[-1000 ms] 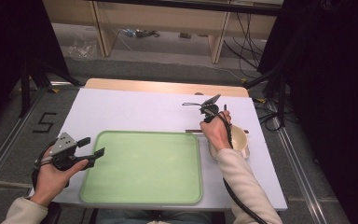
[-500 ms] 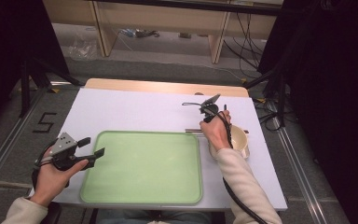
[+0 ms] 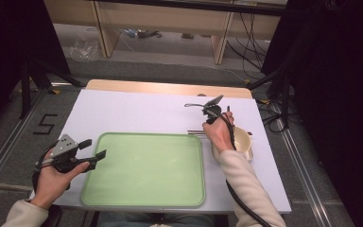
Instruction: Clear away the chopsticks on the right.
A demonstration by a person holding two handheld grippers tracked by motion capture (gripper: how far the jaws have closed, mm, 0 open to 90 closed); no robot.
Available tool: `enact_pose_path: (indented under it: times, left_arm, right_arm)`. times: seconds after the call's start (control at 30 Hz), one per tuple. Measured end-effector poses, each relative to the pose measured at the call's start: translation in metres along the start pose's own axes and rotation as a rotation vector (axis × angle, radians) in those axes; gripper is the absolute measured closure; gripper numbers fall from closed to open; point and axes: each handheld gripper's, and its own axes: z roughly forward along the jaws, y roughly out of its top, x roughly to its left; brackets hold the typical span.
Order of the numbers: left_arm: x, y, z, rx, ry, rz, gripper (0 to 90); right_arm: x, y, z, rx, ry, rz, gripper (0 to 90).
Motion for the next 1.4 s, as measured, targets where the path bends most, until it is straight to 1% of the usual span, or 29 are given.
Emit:
enact_pose_path:
  times: [0.07,0.17,0.2,0.37,0.4,0.57,0.6,0.63,0.67,0.73,0.83,1.0,1.03,1.1,1.27,1.3,1.33,1.4]
  left_arm:
    - [0.0,0.0,0.0,0.0,0.0,0.0,28.0]
    - [0.0,0.0,0.0,0.0,0.0,0.0,28.0]
    - [0.0,-0.0001,0.0,0.0,0.0,0.0,28.0]
    - [0.0,-0.0001,0.0,0.0,0.0,0.0,28.0]
    - [-0.0001,-0.0001,0.0,0.0,0.0,-0.001,28.0]
    - [0.0,-0.0001,0.0,0.0,0.0,-0.001,28.0]
    - [0.0,-0.0001,0.0,0.0,0.0,0.0,28.0]
    - [0.0001,-0.0001,0.0,0.001,0.0,0.001,28.0]
    - [0.0,-0.0002,0.0,0.001,0.0,0.001,28.0]
    - [0.0002,-0.0003,0.0003,-0.001,-0.003,0.0,28.0]
    - [0.0002,-0.0003,0.0004,-0.001,-0.003,0.0,28.0]
    - [0.0002,-0.0004,0.0004,-0.001,-0.003,0.0,28.0]
    - [0.0002,-0.0004,0.0004,0.0,-0.003,0.0,28.0]
    - [-0.0001,-0.0001,-0.0004,0.009,0.006,0.003,28.0]
    - [-0.0001,-0.0002,-0.0003,0.008,0.006,0.002,28.0]
    - [-0.0001,-0.0001,-0.0003,0.009,0.006,0.003,28.0]
    - [0.0002,-0.0006,0.0006,0.001,-0.004,0.0,28.0]
    - [-0.0001,-0.0003,-0.0001,0.006,0.004,0.002,28.0]
  right_arm:
    - [0.0006,0.0002,0.0003,-0.004,-0.001,0.009,90.0]
    - [0.0008,0.0003,0.0003,-0.002,-0.002,0.01,90.0]
    - [0.0016,0.0002,0.0003,-0.003,-0.002,0.02,90.0]
    - [0.0018,0.0004,0.0003,-0.002,-0.002,0.023,90.0]
    - [0.0013,0.0004,0.0008,-0.008,-0.001,0.015,90.0]
    - [0.0014,0.0006,0.0008,-0.008,-0.002,0.016,90.0]
    - [0.001,0.0005,0.0004,-0.002,-0.001,0.007,90.0]
    - [0.0012,0.0006,0.0006,-0.004,-0.002,0.009,90.0]
    - [-0.0016,0.0014,0.0007,-0.007,-0.009,-0.04,90.0]
    - [-0.0012,0.0016,0.0003,-0.003,-0.023,-0.041,90.0]
    - [-0.0004,0.0017,0.0006,-0.007,-0.022,-0.032,90.0]
    - [-0.0004,0.0018,0.0007,-0.007,-0.022,-0.033,90.0]
    - [-0.0005,0.0018,0.0009,-0.009,-0.016,-0.033,90.0]
    - [-0.0005,0.0018,0.0011,-0.01,-0.015,-0.036,90.0]
    - [-0.0008,0.0017,0.0012,-0.012,-0.011,-0.035,90.0]
    - [-0.0007,0.0017,0.0011,-0.011,-0.012,-0.035,90.0]
    - [-0.0007,0.0017,0.0011,-0.011,-0.012,-0.034,90.0]
    - [-0.0007,0.0016,0.0011,-0.011,-0.011,-0.035,90.0]
